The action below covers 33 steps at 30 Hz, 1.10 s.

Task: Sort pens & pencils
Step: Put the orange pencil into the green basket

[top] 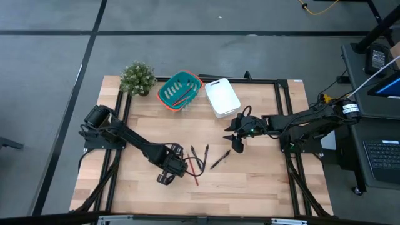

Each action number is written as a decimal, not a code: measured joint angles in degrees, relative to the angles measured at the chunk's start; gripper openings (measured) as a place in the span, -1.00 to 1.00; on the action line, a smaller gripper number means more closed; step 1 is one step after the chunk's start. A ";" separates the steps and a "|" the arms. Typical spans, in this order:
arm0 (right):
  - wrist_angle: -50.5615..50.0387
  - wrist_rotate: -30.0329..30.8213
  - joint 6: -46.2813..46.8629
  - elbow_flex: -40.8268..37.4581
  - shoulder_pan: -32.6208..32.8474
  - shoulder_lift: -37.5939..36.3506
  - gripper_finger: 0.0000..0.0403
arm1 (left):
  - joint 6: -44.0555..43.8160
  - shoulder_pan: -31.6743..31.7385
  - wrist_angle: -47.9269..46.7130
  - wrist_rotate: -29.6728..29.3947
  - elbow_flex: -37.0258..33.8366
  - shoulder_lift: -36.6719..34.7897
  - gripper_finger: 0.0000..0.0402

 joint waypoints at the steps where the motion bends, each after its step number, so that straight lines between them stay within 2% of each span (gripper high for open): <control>1: -0.02 0.00 0.00 0.00 0.00 0.00 -0.11 | 0.19 0.26 -0.03 0.00 0.00 -0.35 -0.92; 20: -0.71 0.02 -0.19 -0.02 -0.01 0.00 -0.11 | 4.11 9.22 -7.59 -2.21 0.24 -6.69 -0.92; 33: -1.28 0.04 -0.28 -0.02 0.00 0.00 -0.11 | 6.58 15.04 -10.45 -6.74 0.28 -19.02 -0.92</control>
